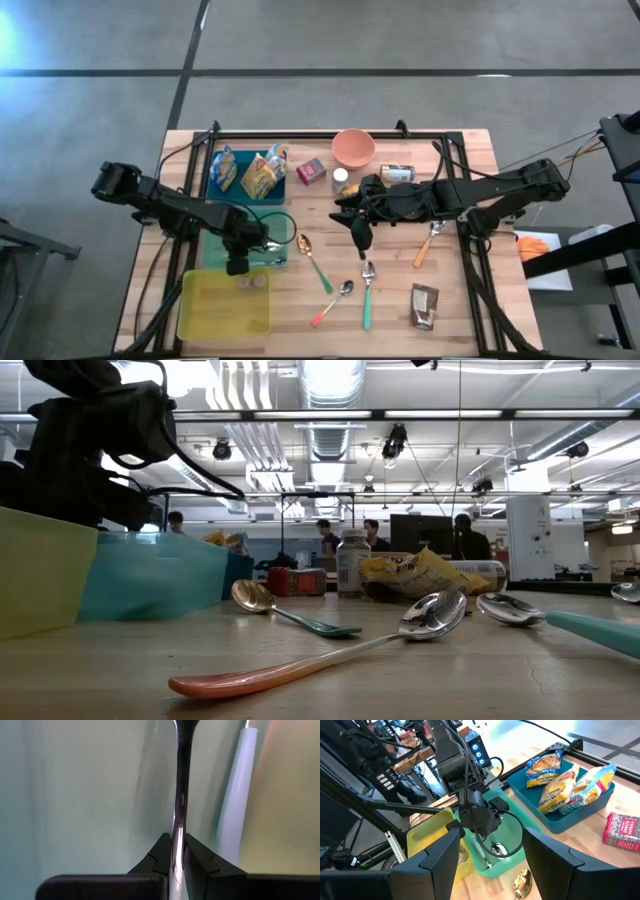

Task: Pick & Place Food Item
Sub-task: Put the silver spoon into the light blue bin

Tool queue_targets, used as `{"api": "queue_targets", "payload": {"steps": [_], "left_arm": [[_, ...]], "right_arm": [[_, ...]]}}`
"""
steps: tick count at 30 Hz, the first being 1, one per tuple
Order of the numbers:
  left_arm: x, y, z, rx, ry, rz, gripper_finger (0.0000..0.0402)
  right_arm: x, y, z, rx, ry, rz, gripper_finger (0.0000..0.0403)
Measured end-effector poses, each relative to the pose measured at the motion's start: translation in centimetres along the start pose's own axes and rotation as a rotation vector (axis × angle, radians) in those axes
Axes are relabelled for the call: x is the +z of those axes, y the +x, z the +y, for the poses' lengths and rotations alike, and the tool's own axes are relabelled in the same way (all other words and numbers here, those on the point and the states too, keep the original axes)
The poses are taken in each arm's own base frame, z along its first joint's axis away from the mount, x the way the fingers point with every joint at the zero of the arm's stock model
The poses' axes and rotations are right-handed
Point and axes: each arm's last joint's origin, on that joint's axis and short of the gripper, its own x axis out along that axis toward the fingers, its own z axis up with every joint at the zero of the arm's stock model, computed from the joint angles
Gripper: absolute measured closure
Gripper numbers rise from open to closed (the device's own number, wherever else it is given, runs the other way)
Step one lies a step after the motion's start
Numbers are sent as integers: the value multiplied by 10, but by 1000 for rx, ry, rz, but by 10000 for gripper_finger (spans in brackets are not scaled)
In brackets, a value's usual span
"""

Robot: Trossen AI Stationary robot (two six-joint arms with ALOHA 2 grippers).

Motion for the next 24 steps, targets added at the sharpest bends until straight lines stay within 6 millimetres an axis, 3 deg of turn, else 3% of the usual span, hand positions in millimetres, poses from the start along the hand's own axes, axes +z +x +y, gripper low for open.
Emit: {"api": "queue_targets", "payload": {"steps": [24], "left_arm": [[-1, 0, 1, -13, 57, 18, 360]], "right_arm": [[0, 0, 0, 4, 0, 1, 191]]}}
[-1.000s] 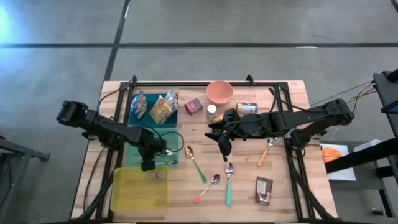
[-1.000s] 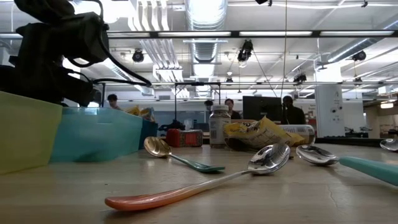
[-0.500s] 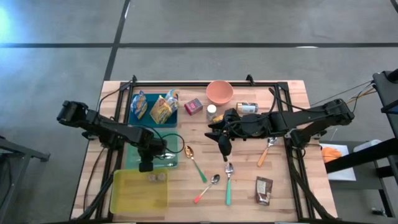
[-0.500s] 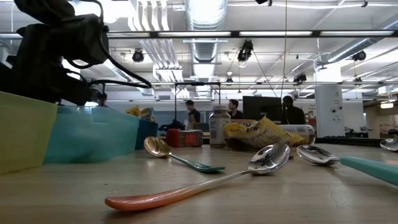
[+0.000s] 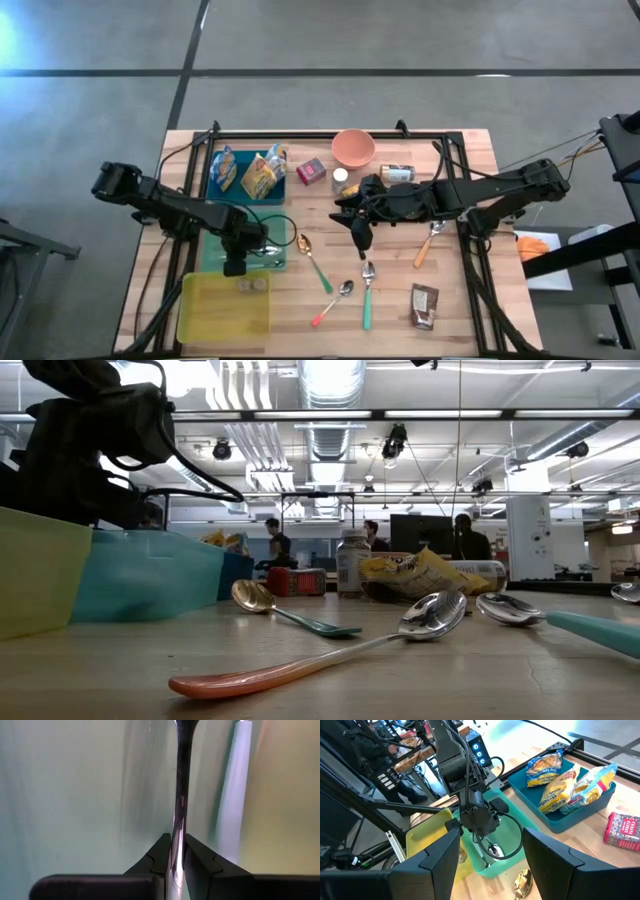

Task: Pick & Place Food Item
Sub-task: Put the silver spoon into the light blue bin

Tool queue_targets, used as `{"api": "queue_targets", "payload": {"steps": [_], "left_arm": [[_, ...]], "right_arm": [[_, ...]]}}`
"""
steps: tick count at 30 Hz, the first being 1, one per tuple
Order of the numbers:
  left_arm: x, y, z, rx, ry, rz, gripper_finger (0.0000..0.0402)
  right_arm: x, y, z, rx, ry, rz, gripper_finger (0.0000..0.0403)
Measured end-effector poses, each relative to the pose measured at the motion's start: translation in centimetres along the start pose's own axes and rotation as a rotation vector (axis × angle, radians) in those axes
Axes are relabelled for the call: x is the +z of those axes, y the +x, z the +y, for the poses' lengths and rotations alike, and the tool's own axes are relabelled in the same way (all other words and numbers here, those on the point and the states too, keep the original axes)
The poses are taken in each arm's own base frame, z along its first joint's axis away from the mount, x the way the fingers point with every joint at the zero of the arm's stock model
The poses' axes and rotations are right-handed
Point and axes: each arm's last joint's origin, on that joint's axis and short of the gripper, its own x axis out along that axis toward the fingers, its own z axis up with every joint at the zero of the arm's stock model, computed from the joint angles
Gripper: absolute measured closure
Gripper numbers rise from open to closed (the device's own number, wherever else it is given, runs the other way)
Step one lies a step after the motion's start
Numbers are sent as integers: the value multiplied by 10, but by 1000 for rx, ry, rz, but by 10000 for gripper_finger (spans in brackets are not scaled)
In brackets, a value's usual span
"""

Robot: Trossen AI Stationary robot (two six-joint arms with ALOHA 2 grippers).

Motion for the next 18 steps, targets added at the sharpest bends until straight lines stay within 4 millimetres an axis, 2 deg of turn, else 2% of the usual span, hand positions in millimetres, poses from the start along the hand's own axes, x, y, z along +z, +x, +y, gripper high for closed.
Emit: {"api": "queue_targets", "payload": {"steps": [7, 18], "left_arm": [[0, 0, 0, 0, 0, -2, 356], [1, 0, -1, -9, -2, -3, 283]], "right_arm": [[0, 0, 0, 0, 0, 0, 191], [0, 0, 0, 1, 1, 0, 191]]}}
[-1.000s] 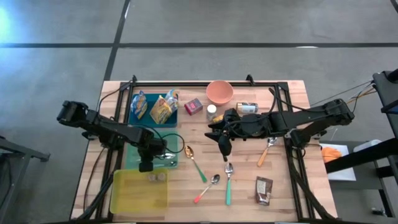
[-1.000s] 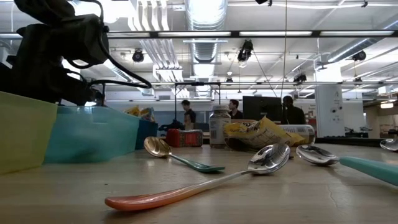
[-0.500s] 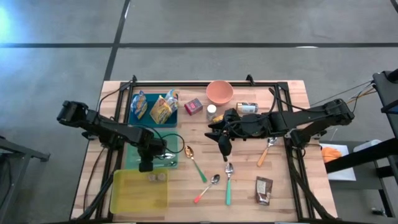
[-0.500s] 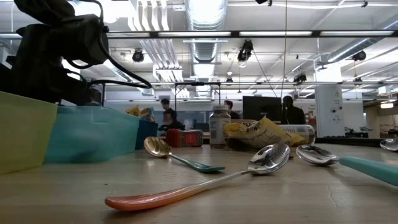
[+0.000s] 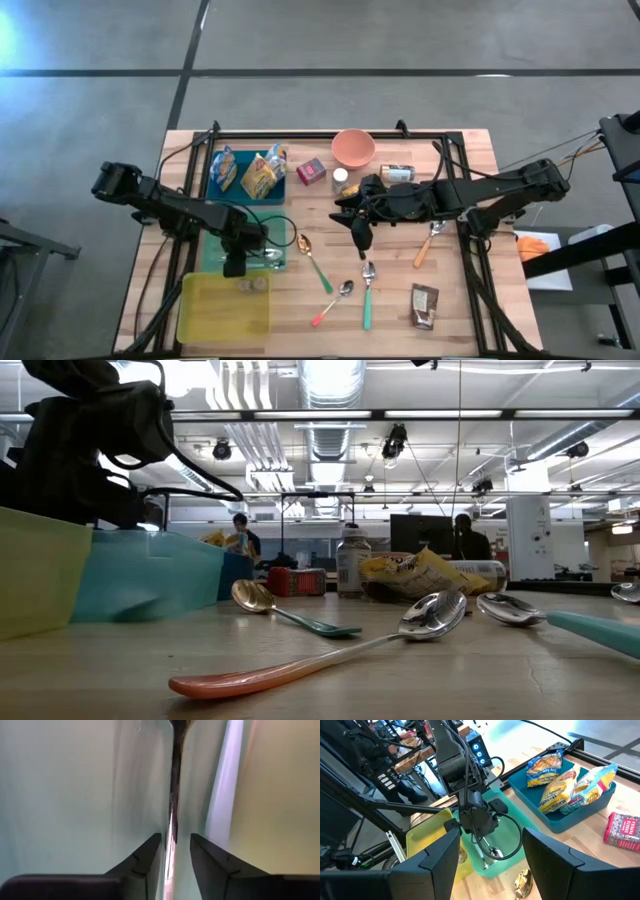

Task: Pick & Place Food Item
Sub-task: Put the silver spoon into the light blue bin, then put the golden seasoning bottle into the yellow bin

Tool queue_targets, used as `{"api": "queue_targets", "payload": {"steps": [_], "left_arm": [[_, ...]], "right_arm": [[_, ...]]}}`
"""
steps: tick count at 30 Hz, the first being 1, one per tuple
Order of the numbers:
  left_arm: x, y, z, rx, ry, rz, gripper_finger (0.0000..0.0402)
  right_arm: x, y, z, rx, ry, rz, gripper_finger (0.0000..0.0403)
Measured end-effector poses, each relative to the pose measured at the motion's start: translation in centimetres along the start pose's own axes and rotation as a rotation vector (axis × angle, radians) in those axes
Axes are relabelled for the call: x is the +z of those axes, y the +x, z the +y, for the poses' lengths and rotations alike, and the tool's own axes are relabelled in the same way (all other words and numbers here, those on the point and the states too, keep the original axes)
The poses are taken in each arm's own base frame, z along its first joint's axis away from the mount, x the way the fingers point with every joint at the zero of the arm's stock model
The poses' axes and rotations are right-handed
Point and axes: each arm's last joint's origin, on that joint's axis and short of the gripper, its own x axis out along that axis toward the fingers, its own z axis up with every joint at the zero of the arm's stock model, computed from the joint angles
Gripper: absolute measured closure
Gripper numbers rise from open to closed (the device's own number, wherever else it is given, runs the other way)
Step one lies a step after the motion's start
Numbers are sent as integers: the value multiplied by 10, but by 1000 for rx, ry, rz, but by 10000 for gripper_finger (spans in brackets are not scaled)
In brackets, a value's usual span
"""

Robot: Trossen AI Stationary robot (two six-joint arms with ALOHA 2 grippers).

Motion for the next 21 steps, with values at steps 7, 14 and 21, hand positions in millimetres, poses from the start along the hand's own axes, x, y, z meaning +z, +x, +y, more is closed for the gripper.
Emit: {"api": "queue_targets", "payload": {"steps": [7, 14, 21], "left_arm": [[0, 0, 0, 0, -1, 0, 237], [5, -11, -3, 46, -14, 6, 196], [15, -43, -11, 103, 7, -130, 187]], "right_arm": [[0, 0, 0, -3, 36, 3, 191], [-8, 0, -6, -69, 147, 69, 191], [-19, -3, -20, -253, 281, 136, 191]]}}
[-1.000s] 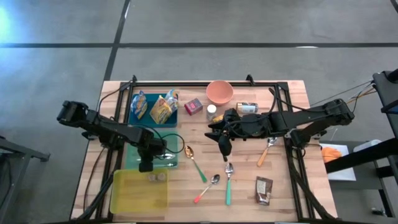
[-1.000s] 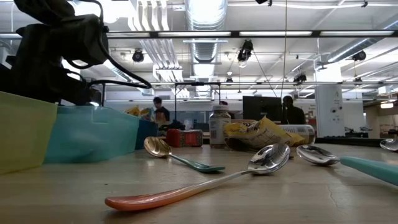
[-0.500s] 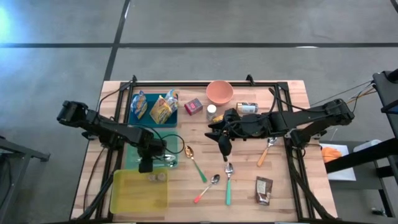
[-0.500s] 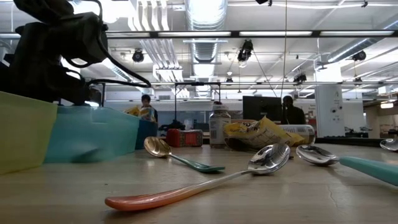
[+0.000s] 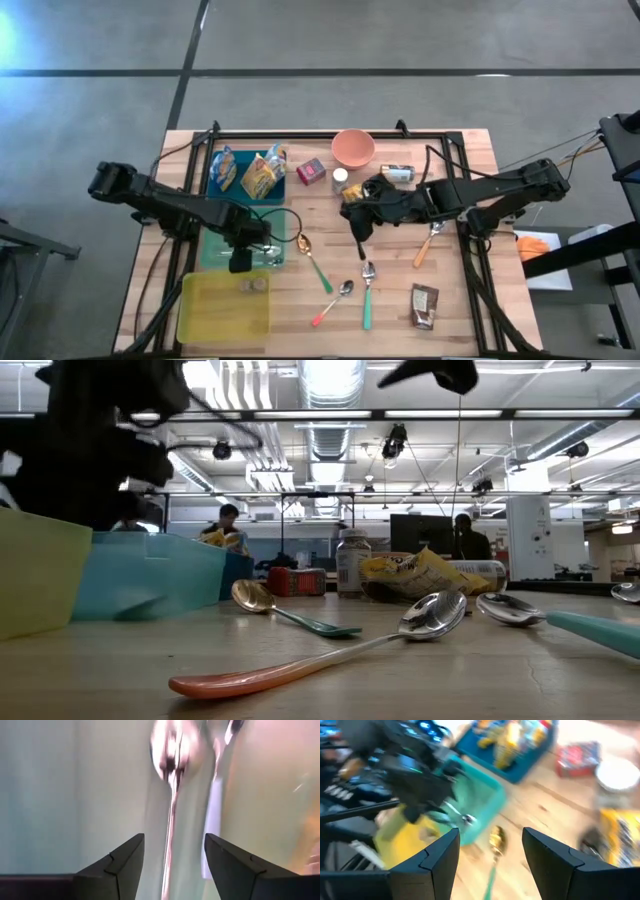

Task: Pick & Place Food Item
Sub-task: Put the golden seasoning bottle into the yellow bin

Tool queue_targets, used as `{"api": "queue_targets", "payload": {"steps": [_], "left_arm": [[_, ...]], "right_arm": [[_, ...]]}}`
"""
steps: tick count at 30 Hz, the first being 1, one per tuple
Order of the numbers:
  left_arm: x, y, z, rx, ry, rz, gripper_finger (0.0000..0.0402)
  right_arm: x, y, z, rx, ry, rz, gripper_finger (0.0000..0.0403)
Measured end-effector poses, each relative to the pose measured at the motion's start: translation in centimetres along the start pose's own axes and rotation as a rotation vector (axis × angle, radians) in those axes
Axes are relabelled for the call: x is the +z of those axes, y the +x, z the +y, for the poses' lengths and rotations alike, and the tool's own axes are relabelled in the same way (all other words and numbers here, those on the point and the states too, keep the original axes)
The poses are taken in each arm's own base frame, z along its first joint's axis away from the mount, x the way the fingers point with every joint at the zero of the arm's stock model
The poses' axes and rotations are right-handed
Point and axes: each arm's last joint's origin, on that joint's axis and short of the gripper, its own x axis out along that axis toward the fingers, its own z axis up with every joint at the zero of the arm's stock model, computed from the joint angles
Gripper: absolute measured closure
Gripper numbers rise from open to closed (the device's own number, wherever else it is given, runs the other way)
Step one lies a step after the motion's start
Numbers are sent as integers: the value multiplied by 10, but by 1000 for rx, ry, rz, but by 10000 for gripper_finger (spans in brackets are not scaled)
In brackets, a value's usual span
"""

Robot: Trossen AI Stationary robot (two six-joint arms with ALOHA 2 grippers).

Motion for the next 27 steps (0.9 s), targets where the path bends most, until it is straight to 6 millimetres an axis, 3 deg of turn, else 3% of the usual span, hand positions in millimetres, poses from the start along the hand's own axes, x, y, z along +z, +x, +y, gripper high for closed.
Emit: {"api": "queue_targets", "payload": {"steps": [8, 17, 21, 27], "left_arm": [[13, -44, -6, 16, -31, -231, 187], [32, -90, -16, -110, -54, -661, 187], [31, -99, -17, -165, -48, -799, 187], [31, -106, -15, -180, -57, -866, 187]], "right_arm": [[-9, 1, -27, -237, 148, 150, 191], [-27, -6, -55, -567, 281, 319, 191], [-43, -6, -68, -683, 315, 382, 191], [-73, 3, -95, -807, 382, 459, 191]]}}
